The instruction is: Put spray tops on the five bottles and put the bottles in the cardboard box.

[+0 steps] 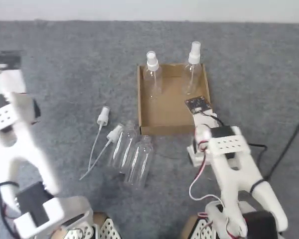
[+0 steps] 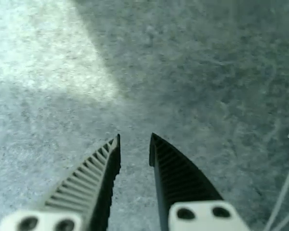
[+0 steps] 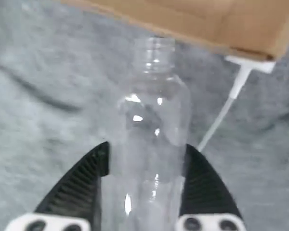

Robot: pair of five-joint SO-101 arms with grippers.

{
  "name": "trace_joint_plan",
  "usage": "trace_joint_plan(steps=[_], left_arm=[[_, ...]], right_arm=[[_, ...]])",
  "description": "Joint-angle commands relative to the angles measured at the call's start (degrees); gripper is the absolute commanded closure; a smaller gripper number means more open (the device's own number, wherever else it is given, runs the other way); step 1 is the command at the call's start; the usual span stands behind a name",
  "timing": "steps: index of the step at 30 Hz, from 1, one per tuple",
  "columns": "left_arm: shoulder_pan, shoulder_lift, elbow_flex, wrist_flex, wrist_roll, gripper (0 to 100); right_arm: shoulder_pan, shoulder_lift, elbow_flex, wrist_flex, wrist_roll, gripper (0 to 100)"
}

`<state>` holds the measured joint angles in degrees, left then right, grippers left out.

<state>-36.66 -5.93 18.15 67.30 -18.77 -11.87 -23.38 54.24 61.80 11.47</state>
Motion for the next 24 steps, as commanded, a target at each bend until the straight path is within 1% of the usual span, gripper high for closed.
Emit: trace_joint_plan(steps=[1,5,7,9,11,13,15,18,22,24], left_arm=[[6.3,-0.8,-3.0,3.2,2.0,91],[12.7,-0.8,-2.9,5.4,3.7,91],[16.3,-0.8,-2.8,5.8,3.7,91],[19.7,-0.2,-2.8,5.2,3.8,90],[22.7,-0.1,-2.3,2.9,6.0,90],[25.2,-0.1,-1.6,0.2,8.2,90],[27.3,0.4,-0.6,-2.2,8.6,90],[30.0,4.4,-0.7,-3.3,9.0,90],[30.9,13.2,-4.9,-3.2,9.0,90],[30.6,16.7,-6.9,-3.1,9.0,90]], right_arm=[[6.5,-6.5,-3.6,7.3,15.6,98.0],[12.8,-15.2,-7.8,16.0,22.3,98.0],[16.3,-18.9,-10.0,20.3,28.0,98.0],[20.7,-21.9,-12.0,23.6,33.3,98.1],[26.2,-23.2,-13.5,24.2,37.4,98.1],[32.1,-22.5,-14.0,21.7,41.0,98.1],[37.4,-20.1,-14.1,17.4,43.4,98.0],[44.0,-13.5,-14.2,9.2,44.6,97.9],[48.4,-2.6,-14.4,-1.1,44.6,97.9],[49.9,2.6,-16.2,-3.2,44.5,97.8]])
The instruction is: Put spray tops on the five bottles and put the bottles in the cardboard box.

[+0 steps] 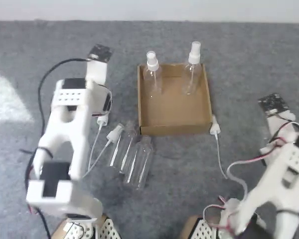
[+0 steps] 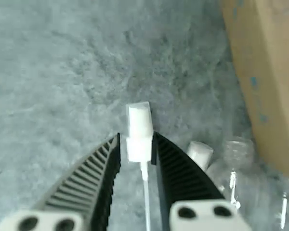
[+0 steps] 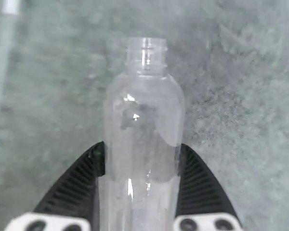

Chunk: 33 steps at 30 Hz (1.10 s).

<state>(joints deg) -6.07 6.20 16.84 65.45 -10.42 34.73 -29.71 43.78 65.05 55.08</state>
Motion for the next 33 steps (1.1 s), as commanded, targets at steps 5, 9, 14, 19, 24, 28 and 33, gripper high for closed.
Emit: trace_joint_plan(steps=[5,9,14,19,24,28,33], left_arm=[[0.4,10.4,-8.0,-1.2,0.6,90],[1.4,12.5,-8.0,-1.5,0.6,90],[1.5,15.0,-8.0,-1.6,0.6,90],[1.3,17.7,-8.0,-1.2,0.6,90],[1.2,15.9,-8.0,-0.4,0.8,98],[-0.1,8.4,-8.0,3.3,2.9,99],[-0.6,-8.1,-7.9,10.8,4.7,99]], right_arm=[[7.2,20.0,-13.4,-6.8,0.6,97.8],[9.1,27.6,-17.8,-6.8,0.5,97.7],[9.6,33.9,-20.2,-7.3,0.6,97.6],[9.7,35.0,-20.2,-7.3,0.6,87.4],[9.8,35.0,-20.2,-7.0,0.6,81.9],[9.7,34.9,-20.2,-6.7,0.6,81.6],[9.6,34.9,-20.2,-6.7,-1.8,76.8]])
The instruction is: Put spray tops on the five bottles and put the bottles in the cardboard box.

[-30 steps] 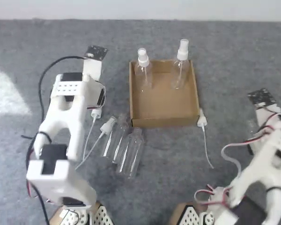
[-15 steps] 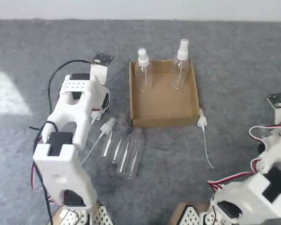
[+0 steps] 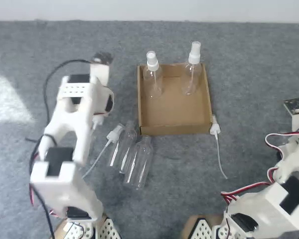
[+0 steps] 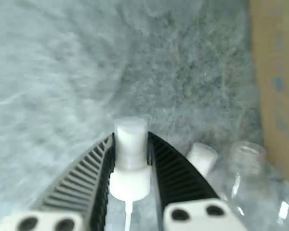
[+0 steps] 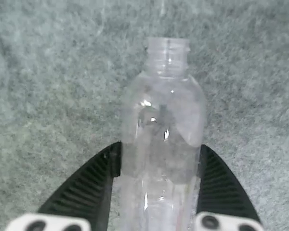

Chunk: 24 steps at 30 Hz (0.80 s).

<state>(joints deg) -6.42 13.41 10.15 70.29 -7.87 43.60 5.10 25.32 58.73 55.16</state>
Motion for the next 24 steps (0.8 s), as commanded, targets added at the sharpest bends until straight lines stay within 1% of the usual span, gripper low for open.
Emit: trace_joint_plan(steps=[1,3,5,8,11,14,15,17,18,20,21,24], left_arm=[[-0.1,-18.8,-1.1,7.7,3.1,99],[0.4,-25.1,-0.7,10.5,4.8,99],[0.7,-30.3,0.7,11.4,6.0,99],[0.8,-35.4,3.8,11.3,6.5,99],[0.8,-39.0,9.1,8.4,6.6,99],[0.5,-41.3,14.0,4.4,6.6,99],[0.5,-41.8,15.3,3.6,6.6,99],[0.4,-42.6,17.0,2.6,6.6,99],[0.4,-42.9,17.5,2.5,6.5,99],[0.4,-43.0,17.9,2.5,6.3,99],[0.4,-42.9,17.9,2.4,6.3,99],[0.4,-42.9,17.8,2.4,6.3,99]], right_arm=[[0.6,0.1,-1.8,-0.4,-2.4,74.2],[0.1,0.0,-1.8,-0.4,-2.4,69.4],[-1.5,0.0,-2.6,-0.2,-2.5,66.1],[-3.8,0.0,-5.6,2.9,-2.7,65.1],[-6.5,0.5,-11.2,7.6,-3.2,65.1],[-8.0,0.8,-16.2,8.9,-6.4,65.3],[-8.1,0.8,-17.3,9.3,-6.4,66.0],[-8.0,0.8,-18.4,9.5,-6.3,69.8],[-8.0,0.8,-18.4,9.5,-6.1,72.4],[-7.9,0.8,-17.8,9.5,-2.9,75.8],[-7.9,0.8,-16.9,9.5,-1.5,76.0],[-7.9,0.8,-14.5,9.5,-0.6,74.5]])
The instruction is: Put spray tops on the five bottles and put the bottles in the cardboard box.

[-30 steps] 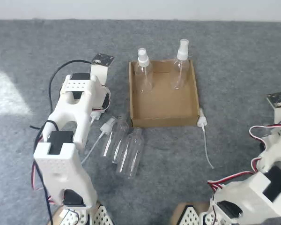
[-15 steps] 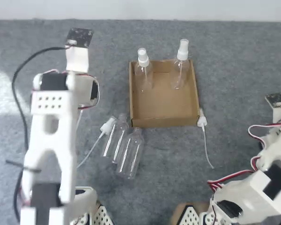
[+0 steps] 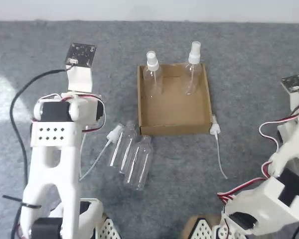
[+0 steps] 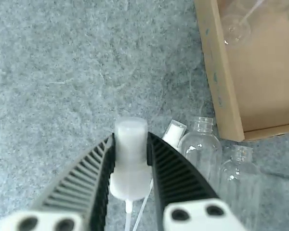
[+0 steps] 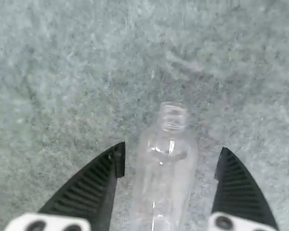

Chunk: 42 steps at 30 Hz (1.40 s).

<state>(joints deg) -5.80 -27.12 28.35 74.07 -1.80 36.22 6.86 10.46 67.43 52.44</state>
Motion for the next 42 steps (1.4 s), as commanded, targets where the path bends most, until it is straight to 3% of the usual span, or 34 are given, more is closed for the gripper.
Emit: trace_joint_plan(steps=[1,16,22,25,32,37,42], left_arm=[[-0.2,-2.4,-0.4,-1.4,0.3,99],[0.0,-2.3,-0.4,-1.4,0.4,99],[0.2,-2.5,-0.5,-1.4,0.4,99],[0.1,-2.8,-1.5,-1.1,0.4,99],[-2.1,-2.9,-12.5,6.3,0.5,99],[-6.5,-2.9,-23.1,12.1,0.5,99],[-7.3,-11.1,-25.0,13.5,1.8,99]], right_arm=[[-0.4,-0.9,0.8,0.6,2.3,74.3],[5.0,13.2,-10.3,0.8,3.3,74.9],[4.6,10.7,-11.4,0.8,3.2,97.4],[2.0,5.8,-11.4,3.7,2.2,98.2],[-15.5,-15.9,-10.5,10.9,-14.8,99.3],[-38.2,-32.5,-1.9,8.8,-26.4,99.3],[-59.4,-44.4,13.5,-2.2,-34.6,99.3]])
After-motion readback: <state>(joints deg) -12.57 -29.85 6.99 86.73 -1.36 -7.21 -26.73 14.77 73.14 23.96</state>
